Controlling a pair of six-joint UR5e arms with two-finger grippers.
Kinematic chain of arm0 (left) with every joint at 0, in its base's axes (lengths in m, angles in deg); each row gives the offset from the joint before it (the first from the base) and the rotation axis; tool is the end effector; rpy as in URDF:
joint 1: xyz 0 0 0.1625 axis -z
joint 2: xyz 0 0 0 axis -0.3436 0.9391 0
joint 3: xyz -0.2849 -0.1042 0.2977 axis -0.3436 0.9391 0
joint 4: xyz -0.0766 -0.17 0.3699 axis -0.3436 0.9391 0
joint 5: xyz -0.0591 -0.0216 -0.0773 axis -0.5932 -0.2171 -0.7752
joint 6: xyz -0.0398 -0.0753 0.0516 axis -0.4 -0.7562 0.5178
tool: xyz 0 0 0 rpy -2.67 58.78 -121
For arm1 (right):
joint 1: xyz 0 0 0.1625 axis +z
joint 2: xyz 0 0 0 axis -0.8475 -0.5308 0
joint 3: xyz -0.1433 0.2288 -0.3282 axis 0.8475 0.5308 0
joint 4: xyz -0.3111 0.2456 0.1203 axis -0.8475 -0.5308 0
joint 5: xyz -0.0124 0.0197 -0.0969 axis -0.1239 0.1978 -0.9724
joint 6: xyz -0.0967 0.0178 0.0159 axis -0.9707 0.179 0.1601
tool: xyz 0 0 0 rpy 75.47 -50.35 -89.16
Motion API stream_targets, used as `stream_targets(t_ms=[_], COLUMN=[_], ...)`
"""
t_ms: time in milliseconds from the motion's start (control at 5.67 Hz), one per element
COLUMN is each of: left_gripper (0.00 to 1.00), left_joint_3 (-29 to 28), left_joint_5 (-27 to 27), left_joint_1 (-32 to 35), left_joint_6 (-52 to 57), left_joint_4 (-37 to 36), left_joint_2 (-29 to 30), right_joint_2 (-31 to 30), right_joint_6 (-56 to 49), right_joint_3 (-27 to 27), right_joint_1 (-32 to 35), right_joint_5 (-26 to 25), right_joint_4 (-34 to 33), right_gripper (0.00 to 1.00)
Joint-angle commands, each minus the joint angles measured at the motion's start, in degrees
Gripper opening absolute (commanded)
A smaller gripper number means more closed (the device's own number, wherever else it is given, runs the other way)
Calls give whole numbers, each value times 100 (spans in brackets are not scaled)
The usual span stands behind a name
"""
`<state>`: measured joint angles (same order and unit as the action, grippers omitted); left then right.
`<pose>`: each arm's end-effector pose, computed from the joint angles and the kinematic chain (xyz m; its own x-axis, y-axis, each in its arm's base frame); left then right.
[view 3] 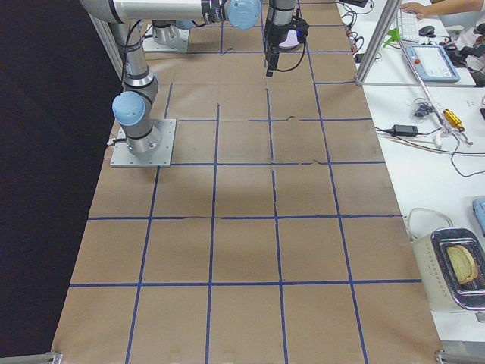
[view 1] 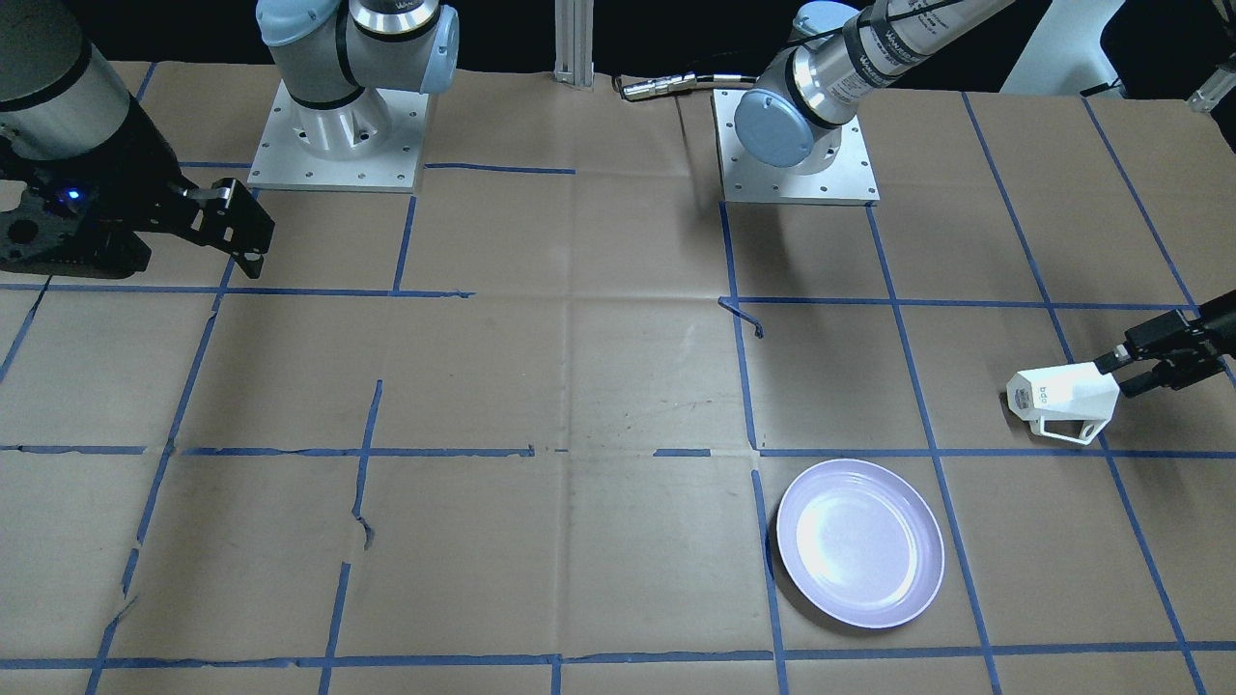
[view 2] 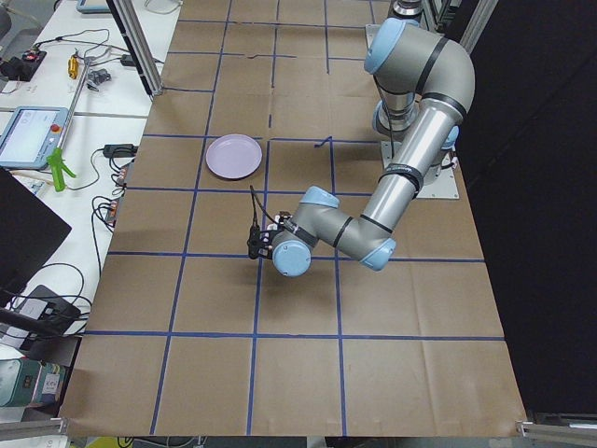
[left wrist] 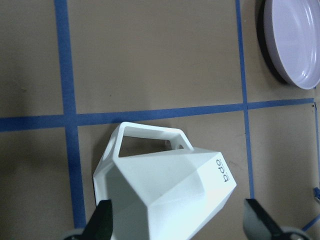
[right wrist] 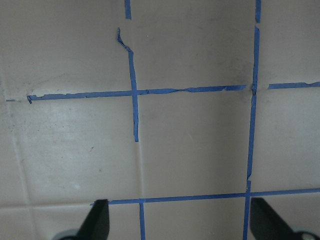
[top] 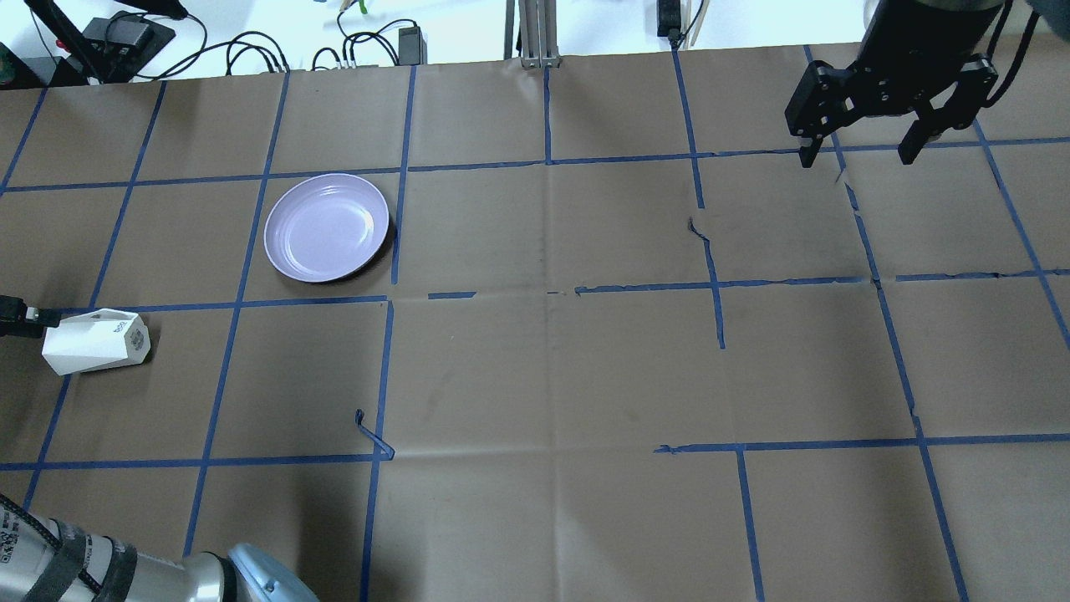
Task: Flip cup and place on plate
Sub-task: 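Close the left gripper on the cup's open end and grip it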
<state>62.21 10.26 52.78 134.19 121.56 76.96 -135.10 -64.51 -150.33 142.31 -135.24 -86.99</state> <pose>0.4134 -0.4730 0.2025 -0.7947 0.0983 0.5989 0.0135 0.9894 -0.1446 0.0780 -0.5336 0.4961 -0.9989 0.0373 0.0287 0.0396 0.9956 0.0845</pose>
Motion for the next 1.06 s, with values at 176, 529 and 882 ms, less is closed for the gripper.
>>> stream_targets(t_ms=[176, 529, 882], left_gripper=[36, 0, 0], left_joint_3=[113, -35, -36], left_joint_5=[-72, -80, -89], left_joint_1=[36, 106, 718], left_joint_6=[211, 316, -408], left_joint_4=[291, 878, 952], left_joint_2=[32, -221, -1089], right_joint_2=[0, 0, 0], right_joint_6=[0, 0, 0], right_joint_3=[0, 0, 0], right_joint_1=[0, 0, 0], right_joint_5=[0, 0, 0], right_joint_4=[0, 0, 0], right_gripper=[100, 100, 100])
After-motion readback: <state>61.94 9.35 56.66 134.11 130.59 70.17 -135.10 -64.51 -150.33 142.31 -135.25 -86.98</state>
